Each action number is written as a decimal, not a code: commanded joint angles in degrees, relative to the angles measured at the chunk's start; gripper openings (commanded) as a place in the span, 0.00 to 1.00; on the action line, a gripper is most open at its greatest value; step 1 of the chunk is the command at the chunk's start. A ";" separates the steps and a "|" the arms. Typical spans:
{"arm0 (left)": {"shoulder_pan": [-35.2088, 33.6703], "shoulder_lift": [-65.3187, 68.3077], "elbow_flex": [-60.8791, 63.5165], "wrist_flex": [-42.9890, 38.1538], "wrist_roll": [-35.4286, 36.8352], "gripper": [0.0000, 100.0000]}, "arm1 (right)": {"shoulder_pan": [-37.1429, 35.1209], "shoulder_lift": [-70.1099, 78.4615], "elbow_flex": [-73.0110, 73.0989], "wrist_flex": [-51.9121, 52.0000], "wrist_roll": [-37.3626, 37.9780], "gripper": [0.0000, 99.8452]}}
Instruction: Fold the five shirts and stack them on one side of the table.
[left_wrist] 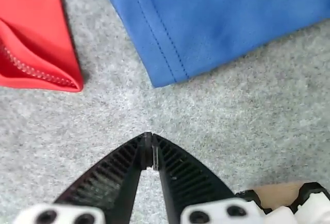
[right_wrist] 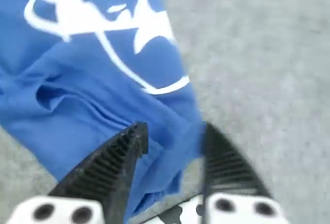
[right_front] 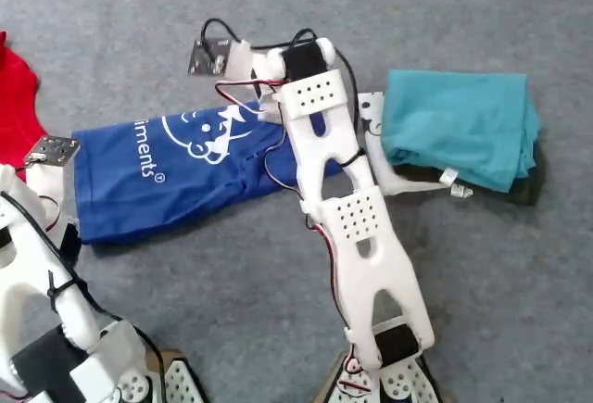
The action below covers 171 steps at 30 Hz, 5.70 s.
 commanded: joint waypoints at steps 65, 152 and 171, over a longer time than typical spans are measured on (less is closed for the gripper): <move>4.88 42.99 -51.56 11.34 36.92 0.27 | -1.23 -32.04 32.31 0.44 -28.75 0.02; 65.98 63.74 -95.25 3.87 59.60 0.03 | 53.98 -73.80 56.40 -18.29 -28.13 0.02; 63.52 70.59 -117.85 17.14 63.74 0.25 | 45.10 -73.80 59.47 -19.43 -25.05 0.02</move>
